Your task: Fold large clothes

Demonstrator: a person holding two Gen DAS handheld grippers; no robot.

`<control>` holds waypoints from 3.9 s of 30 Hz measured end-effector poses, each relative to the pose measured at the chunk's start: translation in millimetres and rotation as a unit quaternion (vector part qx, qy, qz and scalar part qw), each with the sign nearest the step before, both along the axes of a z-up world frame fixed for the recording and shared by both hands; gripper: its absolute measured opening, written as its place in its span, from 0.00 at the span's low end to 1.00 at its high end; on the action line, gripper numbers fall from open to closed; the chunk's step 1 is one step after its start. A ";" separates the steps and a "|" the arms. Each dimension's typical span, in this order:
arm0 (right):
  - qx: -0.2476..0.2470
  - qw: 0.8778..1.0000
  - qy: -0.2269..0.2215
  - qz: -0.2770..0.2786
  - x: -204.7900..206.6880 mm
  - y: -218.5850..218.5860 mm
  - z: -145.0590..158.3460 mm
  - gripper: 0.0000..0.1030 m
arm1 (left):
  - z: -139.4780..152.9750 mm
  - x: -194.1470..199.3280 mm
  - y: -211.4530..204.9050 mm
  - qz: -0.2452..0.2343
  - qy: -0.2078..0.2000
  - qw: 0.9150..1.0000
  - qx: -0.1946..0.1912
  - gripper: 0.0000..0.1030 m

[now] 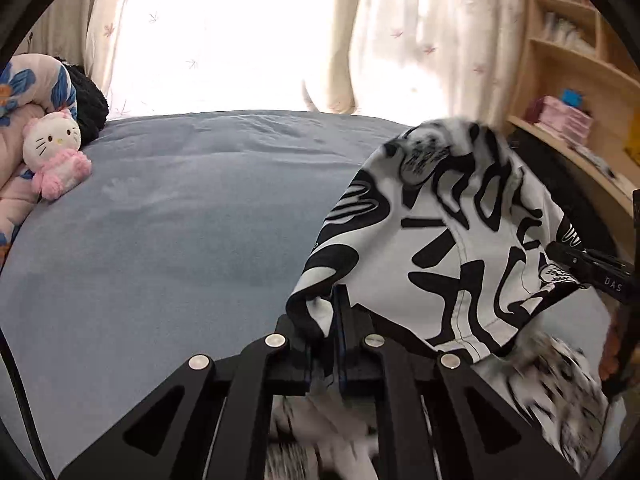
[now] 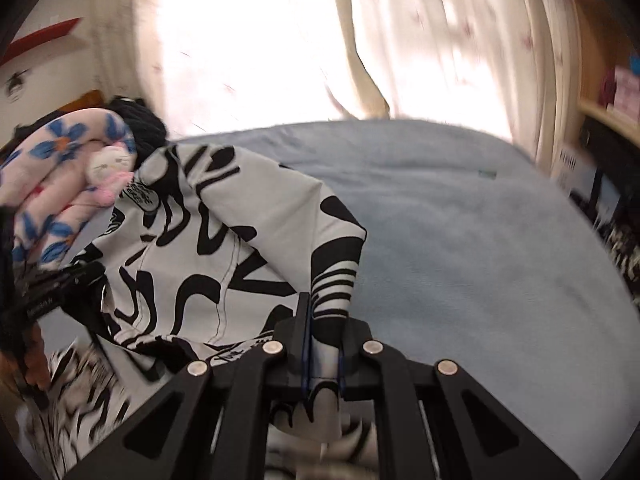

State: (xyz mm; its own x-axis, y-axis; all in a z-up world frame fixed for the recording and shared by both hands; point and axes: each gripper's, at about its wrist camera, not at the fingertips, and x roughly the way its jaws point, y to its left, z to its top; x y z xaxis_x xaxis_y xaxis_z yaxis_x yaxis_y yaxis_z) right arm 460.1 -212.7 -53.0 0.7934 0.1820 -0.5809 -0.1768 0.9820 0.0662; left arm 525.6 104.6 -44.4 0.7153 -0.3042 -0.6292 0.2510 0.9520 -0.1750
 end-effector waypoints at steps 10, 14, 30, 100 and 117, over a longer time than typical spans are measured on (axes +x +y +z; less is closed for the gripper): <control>-0.076 0.996 0.041 -0.002 -129.2 6.0 1.5 0.28 | -1.5 -117.6 33.7 -0.009 0.083 0.996 0.039 0.20; -0.030 0.996 0.086 -0.006 -156.0 -3.0 9.1 0.29 | 4.1 -150.5 52.2 0.001 0.135 0.991 0.009 0.20; 0.318 0.911 0.251 -0.076 -158.4 -27.2 -8.6 0.71 | 10.1 -141.7 33.9 0.009 0.320 0.929 -0.184 0.70; 0.350 0.884 0.308 0.011 -161.7 -10.7 -53.5 0.34 | -20.5 -183.7 20.3 0.067 0.326 0.902 -0.274 0.01; 0.131 0.958 0.254 0.037 -227.8 41.6 -55.7 0.37 | -48.8 -237.1 16.4 0.036 0.257 0.965 -0.039 0.22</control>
